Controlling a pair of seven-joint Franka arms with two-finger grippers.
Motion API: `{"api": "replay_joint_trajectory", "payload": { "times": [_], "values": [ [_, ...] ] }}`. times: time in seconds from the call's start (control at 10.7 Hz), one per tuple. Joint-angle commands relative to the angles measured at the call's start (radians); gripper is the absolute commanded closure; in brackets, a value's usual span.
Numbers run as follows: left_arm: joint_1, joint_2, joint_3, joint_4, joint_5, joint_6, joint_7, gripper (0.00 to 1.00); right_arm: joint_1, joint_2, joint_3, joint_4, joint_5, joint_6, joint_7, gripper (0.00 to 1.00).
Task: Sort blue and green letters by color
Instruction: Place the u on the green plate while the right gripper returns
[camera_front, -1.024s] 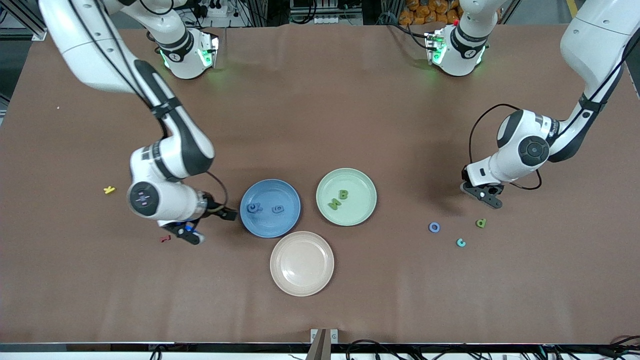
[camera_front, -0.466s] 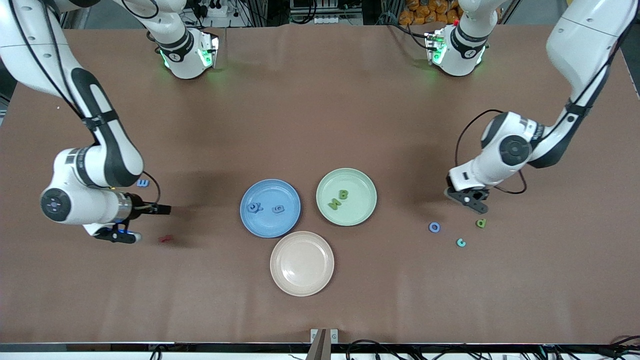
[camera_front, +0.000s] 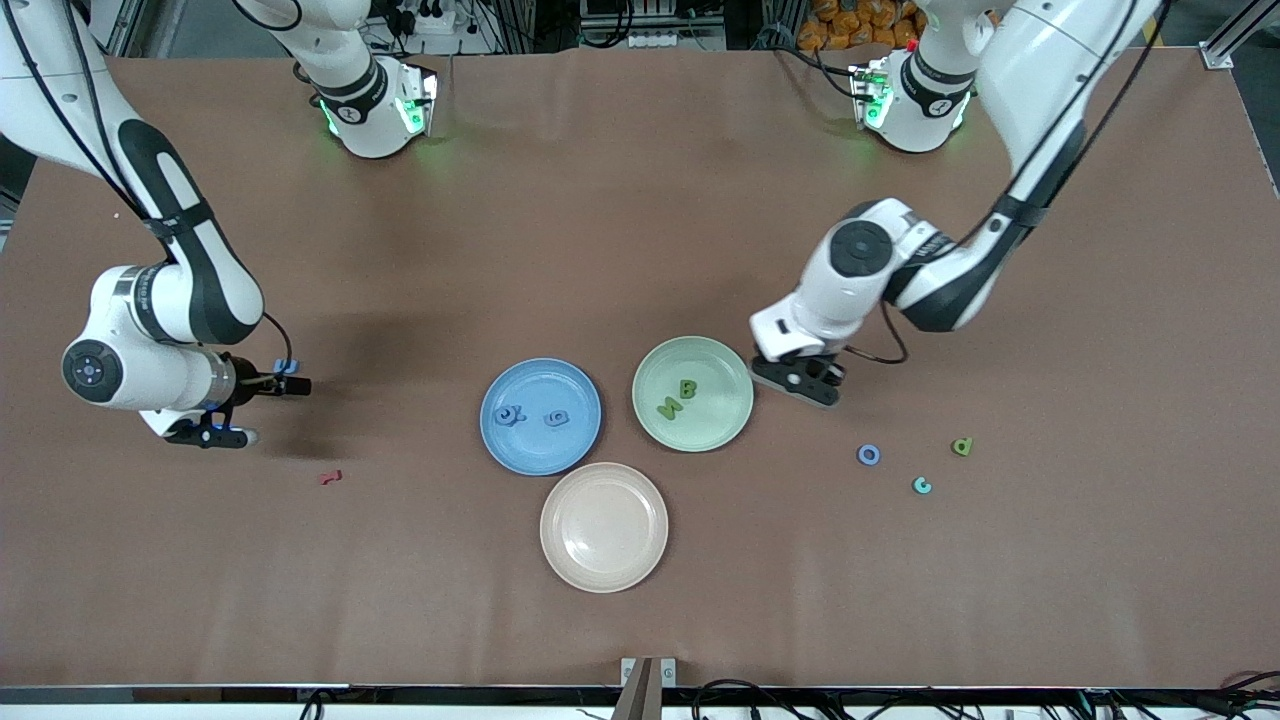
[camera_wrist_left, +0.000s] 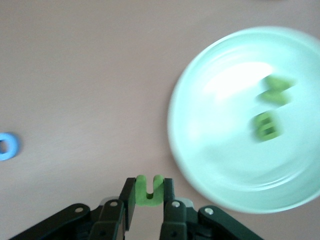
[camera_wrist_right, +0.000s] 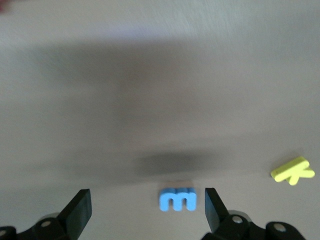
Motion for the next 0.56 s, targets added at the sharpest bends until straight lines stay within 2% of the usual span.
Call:
{"api": "replay_joint_trajectory", "payload": {
  "times": [0.0, 0.09, 0.19, 0.47],
  "values": [
    [-0.142, 0.128, 0.011, 0.184, -0.013, -0.010, -0.149, 0.81, -0.060, -0.034, 0.015, -0.094, -0.035, 0.018, -0.006, 0.00],
    [-0.154, 0.160, 0.016, 0.224, -0.013, -0.010, -0.157, 0.16, -0.080, -0.027, 0.015, -0.099, -0.038, 0.018, -0.007, 0.00],
    [-0.151, 0.162, 0.016, 0.228, -0.013, -0.010, -0.158, 0.00, -0.083, -0.019, 0.015, -0.099, -0.040, 0.018, -0.006, 0.00],
    [-0.061, 0.154, 0.016, 0.221, -0.005, -0.013, -0.141, 0.00, -0.089, 0.010, 0.015, -0.097, -0.041, 0.018, -0.006, 0.00]
  ]
}}
